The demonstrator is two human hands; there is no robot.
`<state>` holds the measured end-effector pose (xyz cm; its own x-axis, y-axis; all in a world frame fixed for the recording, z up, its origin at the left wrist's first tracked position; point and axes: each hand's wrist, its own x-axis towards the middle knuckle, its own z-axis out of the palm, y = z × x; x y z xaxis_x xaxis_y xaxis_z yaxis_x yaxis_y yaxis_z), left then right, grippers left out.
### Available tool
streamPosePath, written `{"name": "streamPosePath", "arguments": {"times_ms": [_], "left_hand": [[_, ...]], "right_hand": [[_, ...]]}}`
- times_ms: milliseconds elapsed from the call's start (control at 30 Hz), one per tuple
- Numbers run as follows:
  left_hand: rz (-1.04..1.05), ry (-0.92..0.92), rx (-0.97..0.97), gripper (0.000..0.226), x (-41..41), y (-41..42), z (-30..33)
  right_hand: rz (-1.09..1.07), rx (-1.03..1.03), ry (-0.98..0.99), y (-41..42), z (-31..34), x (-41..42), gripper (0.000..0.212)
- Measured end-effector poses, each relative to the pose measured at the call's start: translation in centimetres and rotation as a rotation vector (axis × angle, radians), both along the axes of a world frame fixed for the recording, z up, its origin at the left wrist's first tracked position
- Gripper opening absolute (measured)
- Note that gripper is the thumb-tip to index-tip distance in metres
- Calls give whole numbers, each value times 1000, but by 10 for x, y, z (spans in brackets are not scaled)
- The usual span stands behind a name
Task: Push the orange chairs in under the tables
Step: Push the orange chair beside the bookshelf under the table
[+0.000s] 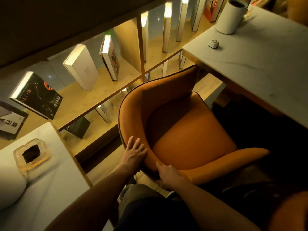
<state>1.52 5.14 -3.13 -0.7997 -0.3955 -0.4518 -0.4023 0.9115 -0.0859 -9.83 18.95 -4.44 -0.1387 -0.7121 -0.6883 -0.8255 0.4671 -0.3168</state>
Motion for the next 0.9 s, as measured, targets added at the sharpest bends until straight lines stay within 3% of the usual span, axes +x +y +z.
{"name": "streamPosePath", "arguments": {"times_ms": [200, 367, 533, 633, 767, 900], "left_hand": [[-13, 27, 7, 60, 11, 15, 1], [-2, -13, 20, 55, 29, 40, -4], [-101, -72, -15, 52, 23, 37, -6], [-166, -119, 23, 60, 19, 35, -11], [-255, -154, 107, 100, 22, 29, -16], [-248, -136, 78, 87, 23, 31, -18]], "right_hand": [[93, 49, -44, 12, 9, 1, 59], [252, 76, -12, 30, 12, 8, 75], [233, 35, 49, 37, -1, 14, 82], [216, 15, 59, 46, -9, 16, 84], [208, 18, 3, 57, -18, 9, 93], [192, 62, -2, 59, -19, 11, 102]]}}
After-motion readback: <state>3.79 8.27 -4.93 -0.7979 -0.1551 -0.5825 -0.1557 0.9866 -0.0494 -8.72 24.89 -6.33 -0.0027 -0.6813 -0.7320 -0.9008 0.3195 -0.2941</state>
